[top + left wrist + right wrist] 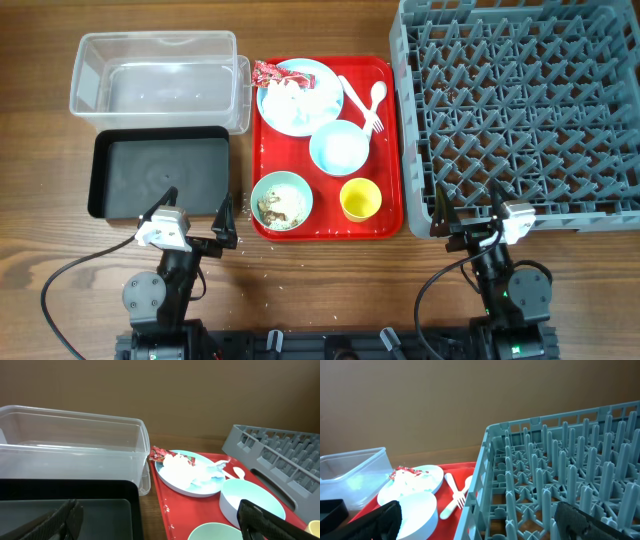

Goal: Sort waste into correct bins and load items into the dishwasher rack

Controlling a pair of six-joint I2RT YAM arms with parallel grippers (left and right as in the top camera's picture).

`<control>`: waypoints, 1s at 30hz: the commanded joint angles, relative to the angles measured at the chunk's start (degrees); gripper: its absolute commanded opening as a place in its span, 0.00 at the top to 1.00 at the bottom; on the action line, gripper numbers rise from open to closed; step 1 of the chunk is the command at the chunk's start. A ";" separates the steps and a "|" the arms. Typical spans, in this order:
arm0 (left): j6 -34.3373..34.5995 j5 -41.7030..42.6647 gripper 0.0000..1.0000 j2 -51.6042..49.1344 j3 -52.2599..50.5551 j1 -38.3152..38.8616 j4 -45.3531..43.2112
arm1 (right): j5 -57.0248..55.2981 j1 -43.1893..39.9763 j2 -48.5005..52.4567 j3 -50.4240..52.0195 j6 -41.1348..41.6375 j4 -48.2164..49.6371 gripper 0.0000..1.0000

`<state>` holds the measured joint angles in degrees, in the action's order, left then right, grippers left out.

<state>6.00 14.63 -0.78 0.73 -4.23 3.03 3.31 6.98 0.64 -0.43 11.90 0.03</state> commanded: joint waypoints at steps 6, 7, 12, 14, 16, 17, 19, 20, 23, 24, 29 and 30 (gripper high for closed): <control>-1.09 0.04 0.00 0.61 -0.39 -0.04 0.00 | -0.33 0.28 -0.37 0.13 2.93 0.13 0.00; -1.09 0.04 0.00 0.61 -0.39 -0.04 0.00 | -0.33 0.28 -0.37 0.13 3.63 0.13 0.00; -1.09 0.04 0.00 0.61 -0.39 -0.04 0.00 | -0.31 0.28 0.00 0.13 3.61 0.11 0.00; -1.09 0.04 0.00 0.61 -0.39 -0.04 0.00 | -0.31 0.28 0.28 0.13 5.03 0.11 0.00; -1.07 0.04 0.00 0.61 -0.39 -0.04 -0.02 | 0.26 0.28 0.28 0.13 5.03 0.13 0.00; -1.07 0.04 0.00 0.61 -0.39 -0.04 0.00 | 0.63 0.28 0.28 0.13 5.03 0.15 0.00; -0.15 0.09 0.00 0.61 -0.39 -0.04 -0.07 | 1.42 0.28 0.28 0.11 5.03 0.42 0.00; 1.27 0.11 0.00 0.61 -0.39 -0.04 -0.24 | 2.38 0.28 0.28 0.11 4.98 0.79 0.00; 3.63 1.38 0.00 0.61 -0.39 -0.04 -1.20 | 4.52 0.28 0.28 -0.42 4.59 0.81 0.00; 3.65 2.16 0.00 0.61 -0.39 -0.04 -2.19 | 4.90 0.28 0.28 -0.83 4.48 0.79 0.00; 3.65 2.47 0.00 0.61 -0.28 -0.04 -6.80 | 7.30 0.28 0.28 -3.87 -0.63 0.81 0.00; 3.65 2.45 0.00 0.61 0.00 -0.04 -7.15 | 7.30 0.28 0.28 -4.68 -1.70 0.83 0.00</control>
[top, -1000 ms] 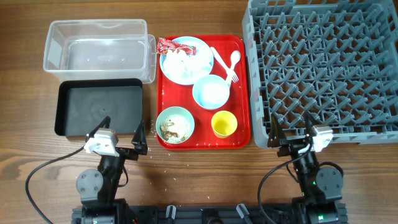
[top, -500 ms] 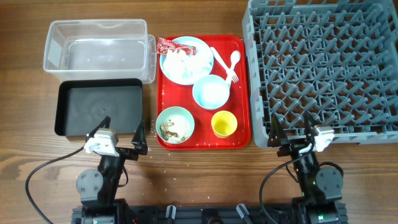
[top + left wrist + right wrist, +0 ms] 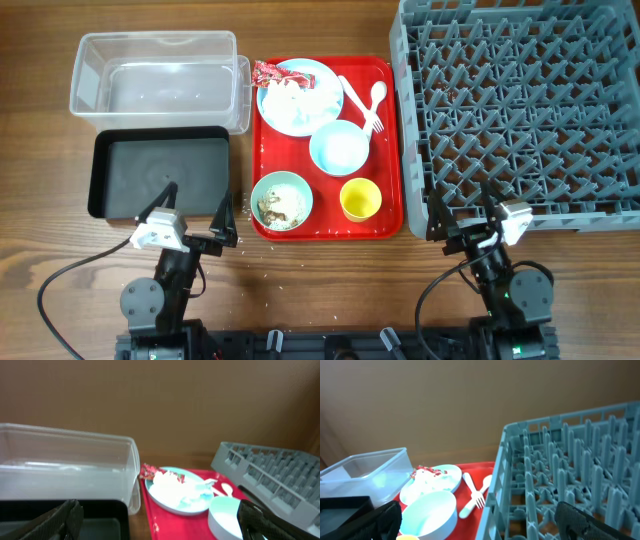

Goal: Sort waste into correct bins and load items into the dishwasher rack

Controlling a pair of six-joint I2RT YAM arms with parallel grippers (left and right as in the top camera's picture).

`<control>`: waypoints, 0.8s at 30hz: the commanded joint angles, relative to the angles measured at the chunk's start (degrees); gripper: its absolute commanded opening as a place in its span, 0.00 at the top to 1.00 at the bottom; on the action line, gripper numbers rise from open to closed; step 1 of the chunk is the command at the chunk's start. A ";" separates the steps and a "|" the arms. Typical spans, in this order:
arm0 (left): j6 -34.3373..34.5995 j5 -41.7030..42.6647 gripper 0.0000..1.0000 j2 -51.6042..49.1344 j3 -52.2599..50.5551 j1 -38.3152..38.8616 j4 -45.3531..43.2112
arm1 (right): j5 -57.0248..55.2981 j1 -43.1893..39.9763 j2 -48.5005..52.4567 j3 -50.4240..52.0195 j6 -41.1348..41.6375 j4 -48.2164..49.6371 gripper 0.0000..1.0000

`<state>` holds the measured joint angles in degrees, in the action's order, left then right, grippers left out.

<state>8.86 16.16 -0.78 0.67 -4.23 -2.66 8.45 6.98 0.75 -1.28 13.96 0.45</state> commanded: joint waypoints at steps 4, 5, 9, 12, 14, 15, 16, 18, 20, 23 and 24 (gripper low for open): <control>0.79 0.92 0.00 -0.44 2.54 -0.04 -1.44 | 2.14 0.28 0.79 -7.30 -8.41 0.35 0.00; 0.79 0.92 0.00 -1.01 3.32 -0.04 -1.44 | 2.16 0.28 1.27 -8.28 -9.38 0.35 0.00; 0.76 0.94 0.00 -6.10 8.50 -0.04 -1.44 | 2.16 0.28 6.32 -13.97 -11.15 0.31 0.00; 0.76 1.07 0.00 -12.39 13.77 -0.04 -1.42 | 2.25 0.28 12.81 -19.23 -12.52 -0.68 0.00; 0.55 2.01 0.00 -18.01 18.32 -0.04 -1.40 | 2.19 0.28 18.10 -23.98 -14.16 -2.60 0.00; 0.55 2.27 0.00 -20.98 20.70 0.00 -1.18 | 2.16 0.28 20.37 -26.05 -14.60 -3.65 0.00; 0.55 2.40 0.00 -23.56 22.93 0.00 -0.63 | 2.19 0.28 22.58 -28.20 -15.54 -4.92 0.00; 0.55 2.47 0.00 -29.62 28.39 0.00 1.60 | 2.19 0.28 27.91 -33.55 -16.39 -9.05 0.00; 0.55 2.69 0.00 -37.92 36.30 0.02 5.99 | 1.86 0.28 33.86 -39.82 -17.03 -14.97 0.00; 0.52 6.47 0.00 -50.45 48.17 0.42 12.50 | 1.51 0.28 41.68 -48.35 -16.96 -24.33 0.00; 0.52 6.95 0.00 -53.40 50.99 1.01 14.12 | 1.51 0.28 43.04 -49.77 -16.92 -25.94 0.00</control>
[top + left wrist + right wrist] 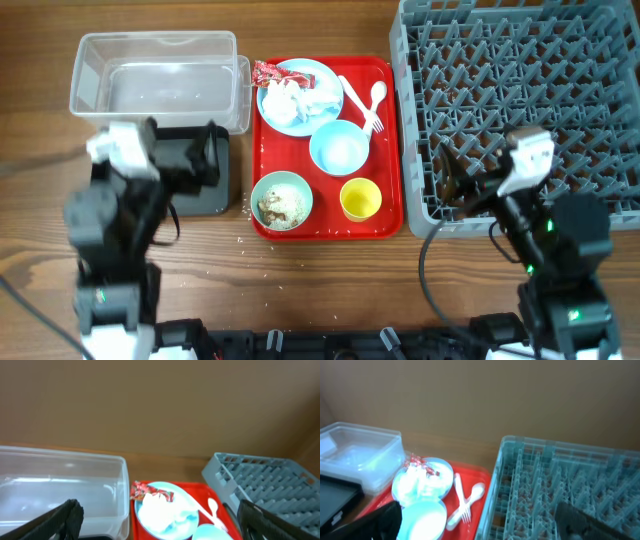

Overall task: Sort waste into correct bins and load items into the dishwasher rack
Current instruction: 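Grasp the white tissue with the left gripper, drop it in the clear bin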

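Observation:
A red tray (325, 232) holds a blue plate (298, 95) with crumpled tissue and a red wrapper (268, 72), an empty blue bowl (338, 148), a bowl of food scraps (281, 200), a yellow cup (360, 199) and a white fork and spoon (365, 100). My left gripper (185, 158) hangs open and empty over the black bin (218, 195). My right gripper (470, 185) is open and empty over the front left corner of the grey rack (520, 90). Both wrist views look down on the plate (162, 510) (422, 480).
A clear plastic bin (155, 80) stands behind the black bin, left of the tray; it is empty. The rack (570, 490) fills the right side and holds nothing. Crumbs lie on the wood in front of the tray.
Both arms have risen and moved away from the table's front edge. The left gripper now hangs over the black bin, the right over the rack's front corner. Both stay open.
Both grippers sat low and open near the front edge, left by the black bin, right by the rack. Then they stood slightly higher. Now both are raised well above the table. Nothing on the tray has moved.

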Controlling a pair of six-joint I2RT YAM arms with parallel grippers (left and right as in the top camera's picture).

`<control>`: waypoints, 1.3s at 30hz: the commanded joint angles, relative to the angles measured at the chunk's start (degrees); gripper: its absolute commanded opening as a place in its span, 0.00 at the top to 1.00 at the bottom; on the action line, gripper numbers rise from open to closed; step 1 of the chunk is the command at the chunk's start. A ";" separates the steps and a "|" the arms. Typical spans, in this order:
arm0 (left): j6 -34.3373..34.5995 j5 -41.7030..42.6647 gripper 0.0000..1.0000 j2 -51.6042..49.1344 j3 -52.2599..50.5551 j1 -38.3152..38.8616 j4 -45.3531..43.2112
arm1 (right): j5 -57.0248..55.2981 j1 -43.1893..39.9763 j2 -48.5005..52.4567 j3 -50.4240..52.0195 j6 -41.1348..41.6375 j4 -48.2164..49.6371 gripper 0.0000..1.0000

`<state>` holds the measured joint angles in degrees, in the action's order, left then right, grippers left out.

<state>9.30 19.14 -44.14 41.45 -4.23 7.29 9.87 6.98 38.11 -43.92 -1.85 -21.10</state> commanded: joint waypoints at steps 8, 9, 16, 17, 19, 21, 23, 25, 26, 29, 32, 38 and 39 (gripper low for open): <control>-1.73 -0.61 0.00 -39.15 37.59 14.62 18.95 | 0.57 0.07 17.00 -16.09 0.74 -15.85 0.00; -2.49 -2.64 0.00 -42.27 40.87 16.11 21.92 | 0.57 0.07 17.55 -16.09 0.74 -16.39 0.00; -3.10 -8.52 0.00 -62.84 54.29 24.35 30.82 | 0.61 0.09 19.50 -16.06 0.57 -19.30 0.00; -3.08 -8.52 0.00 -64.28 54.29 24.87 30.34 | 0.63 0.07 19.58 -16.06 0.57 -19.78 0.00; -2.84 -8.26 0.00 -67.71 54.27 26.01 30.23 | 0.79 0.09 19.71 -16.06 0.55 -21.31 0.00; -2.93 -8.33 0.00 -69.70 54.25 26.56 29.99 | 0.81 0.07 19.71 -16.06 0.59 -22.14 0.00; -2.89 -8.31 0.00 -71.73 54.25 26.64 28.89 | 0.81 0.09 19.71 -16.02 0.57 -22.51 0.00; -2.82 -9.18 0.00 -73.66 54.25 26.62 27.47 | 0.81 0.09 19.71 -15.98 0.83 -22.67 0.00; -0.90 -11.91 0.00 -74.88 54.25 26.62 26.67 | 1.05 0.09 19.71 -15.98 0.94 -22.69 0.00; 5.18 -18.56 0.00 -77.44 54.25 26.62 26.01 | 2.80 0.09 19.71 -15.98 0.94 -22.71 0.00; 8.96 -20.87 0.00 -79.65 54.25 26.62 26.01 | 3.78 0.09 19.71 -15.98 0.90 -22.71 0.00; 9.60 -21.57 0.01 -82.95 54.23 26.69 24.59 | 3.78 0.09 19.71 -15.98 0.94 -23.10 0.00; 9.60 -21.57 0.04 -83.14 54.23 26.77 24.55 | 3.78 0.09 19.71 -15.98 0.92 -23.15 0.00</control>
<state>17.32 -0.84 -125.69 94.63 22.39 32.36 12.27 6.98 57.54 -58.57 -1.54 -44.01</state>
